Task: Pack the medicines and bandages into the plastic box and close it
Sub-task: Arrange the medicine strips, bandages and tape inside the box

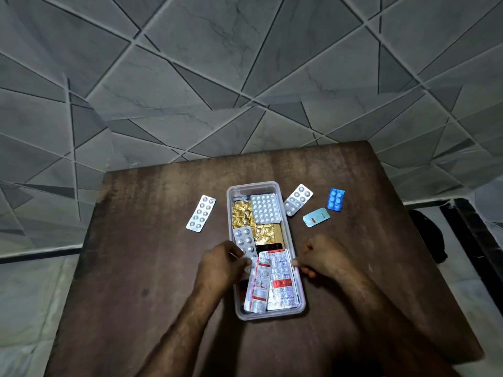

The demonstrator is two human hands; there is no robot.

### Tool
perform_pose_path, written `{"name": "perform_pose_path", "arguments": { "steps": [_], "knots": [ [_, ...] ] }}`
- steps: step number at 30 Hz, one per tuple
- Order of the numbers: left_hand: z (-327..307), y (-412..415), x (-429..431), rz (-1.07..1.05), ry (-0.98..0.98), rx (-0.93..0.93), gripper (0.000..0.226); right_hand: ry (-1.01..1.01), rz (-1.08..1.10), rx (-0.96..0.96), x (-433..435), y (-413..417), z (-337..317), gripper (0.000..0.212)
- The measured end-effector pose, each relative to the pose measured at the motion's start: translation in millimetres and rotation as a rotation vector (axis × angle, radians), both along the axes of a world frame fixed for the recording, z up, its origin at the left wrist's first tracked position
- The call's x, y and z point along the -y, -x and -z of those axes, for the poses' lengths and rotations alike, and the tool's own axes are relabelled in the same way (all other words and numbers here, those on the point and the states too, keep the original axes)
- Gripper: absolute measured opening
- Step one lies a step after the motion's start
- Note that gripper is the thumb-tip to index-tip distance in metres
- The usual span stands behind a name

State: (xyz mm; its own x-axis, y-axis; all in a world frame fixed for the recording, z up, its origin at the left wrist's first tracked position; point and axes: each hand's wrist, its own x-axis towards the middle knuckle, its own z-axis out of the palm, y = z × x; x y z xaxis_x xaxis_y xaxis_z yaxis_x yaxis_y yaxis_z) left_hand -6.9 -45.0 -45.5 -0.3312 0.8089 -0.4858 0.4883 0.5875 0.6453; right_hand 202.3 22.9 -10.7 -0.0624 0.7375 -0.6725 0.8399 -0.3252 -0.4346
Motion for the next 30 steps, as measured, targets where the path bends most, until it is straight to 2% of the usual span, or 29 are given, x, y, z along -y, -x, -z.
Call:
{"name": "perform_pose_path", "arguments": {
  "steps": [4, 8, 12, 14, 16, 21, 27, 30],
  "knots": [
    [4, 29, -16, -0.139, -0.11, 0.023, 0.015, -0.059, 0.192, -0.109, -25, -22, 18, 0.019],
    [18, 60, -36, -0.266, -0.124, -0.025, 0.014, -0.105, 0.277, -0.101, -49, -36, 29, 0.018],
    [25, 77, -49, -0.255, -0.047, -0.215, 0.021, -0.215, 0.16, 0.004, -69, -41, 38, 0.011],
    [34, 84, -56, -0.231, -0.017, -0.266, 0.027, -0.247, 0.087, 0.042, -79, -40, 47, 0.025],
    [44, 91, -61, -0.2, -0.011, -0.298, 0.032, -0.319, -0.079, 0.14, -88, -40, 57, 0.034],
    [54, 94, -73, -0.153, -0.001, -0.355, 0.044, -0.411, -0.41, 0.357, -101, -32, 66, 0.037],
    [58, 93, -85, -0.11, 0.055, -0.373, 0.047, -0.445, -0.525, 0.453, -105, -29, 78, 0.036],
    [61, 95, -86, -0.083, 0.071, -0.4, 0.041, -0.467, -0.547, 0.464, -105, -28, 81, 0.034]
  ]
}}
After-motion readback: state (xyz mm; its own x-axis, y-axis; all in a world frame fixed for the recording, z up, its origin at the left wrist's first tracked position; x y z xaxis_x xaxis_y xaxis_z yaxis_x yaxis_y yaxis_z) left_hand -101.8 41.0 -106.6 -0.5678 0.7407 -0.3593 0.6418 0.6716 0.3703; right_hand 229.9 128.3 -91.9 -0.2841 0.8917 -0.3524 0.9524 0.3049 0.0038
